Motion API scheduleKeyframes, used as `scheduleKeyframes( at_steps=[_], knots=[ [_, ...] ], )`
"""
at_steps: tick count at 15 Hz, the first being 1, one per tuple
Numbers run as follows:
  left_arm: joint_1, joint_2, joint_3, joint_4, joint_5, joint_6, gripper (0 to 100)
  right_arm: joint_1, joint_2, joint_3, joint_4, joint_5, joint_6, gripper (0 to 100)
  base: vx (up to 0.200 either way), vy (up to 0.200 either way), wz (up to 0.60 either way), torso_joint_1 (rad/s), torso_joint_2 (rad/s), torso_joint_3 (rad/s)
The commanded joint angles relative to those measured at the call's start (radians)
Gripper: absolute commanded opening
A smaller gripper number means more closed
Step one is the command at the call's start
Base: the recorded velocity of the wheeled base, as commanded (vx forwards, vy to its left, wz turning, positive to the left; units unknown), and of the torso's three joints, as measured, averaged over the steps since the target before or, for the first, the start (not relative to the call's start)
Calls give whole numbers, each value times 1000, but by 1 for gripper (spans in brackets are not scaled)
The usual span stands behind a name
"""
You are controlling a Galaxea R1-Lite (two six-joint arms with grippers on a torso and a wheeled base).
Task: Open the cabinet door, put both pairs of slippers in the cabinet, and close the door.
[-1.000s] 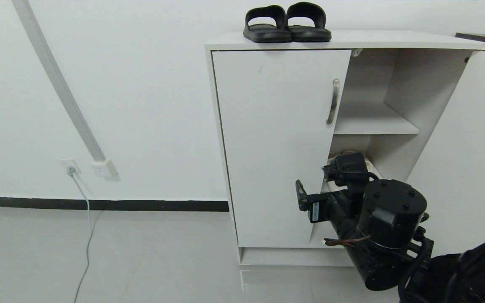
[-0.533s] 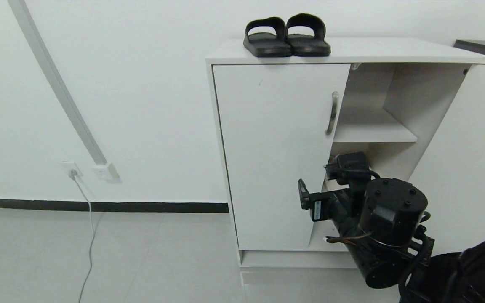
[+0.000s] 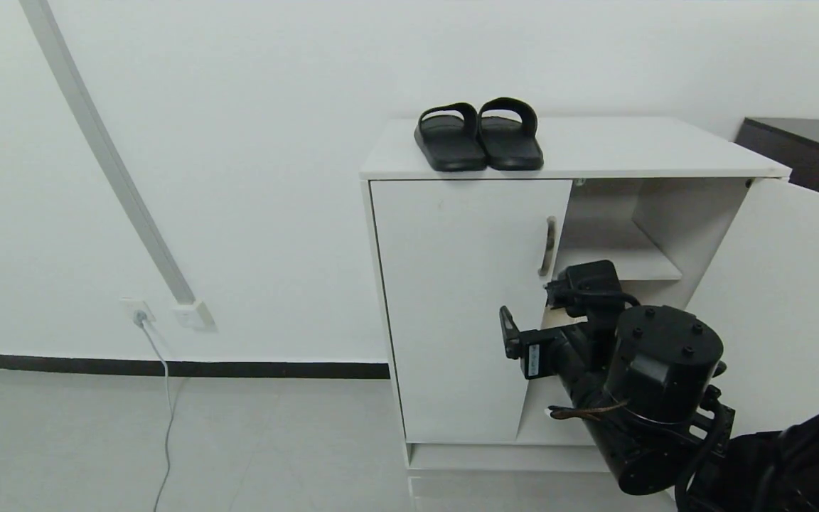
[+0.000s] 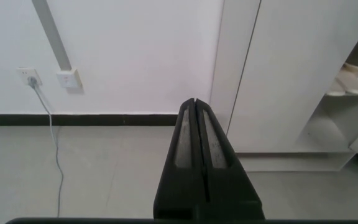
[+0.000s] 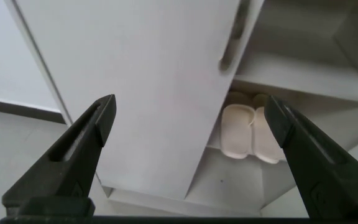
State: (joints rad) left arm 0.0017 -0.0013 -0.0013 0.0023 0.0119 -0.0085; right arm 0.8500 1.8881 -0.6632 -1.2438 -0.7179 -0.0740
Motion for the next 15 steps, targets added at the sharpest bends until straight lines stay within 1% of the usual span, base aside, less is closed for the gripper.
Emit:
scheduleKeyframes(
  at_steps=[1, 8, 15],
  knots=[
    [0, 1, 0, 1, 0, -1, 0, 1, 2, 1, 0, 0, 0, 100, 0, 0, 0, 144, -476, -339],
    [0, 1, 0, 1, 0, 2, 0, 3, 6, 10, 0, 3, 2, 100, 0, 0, 0, 170, -485, -322],
    [0, 1, 0, 1, 0, 4, 0, 4, 6, 17, -2, 5, 7, 100, 0, 0, 0, 219, -530, -318]
  ],
)
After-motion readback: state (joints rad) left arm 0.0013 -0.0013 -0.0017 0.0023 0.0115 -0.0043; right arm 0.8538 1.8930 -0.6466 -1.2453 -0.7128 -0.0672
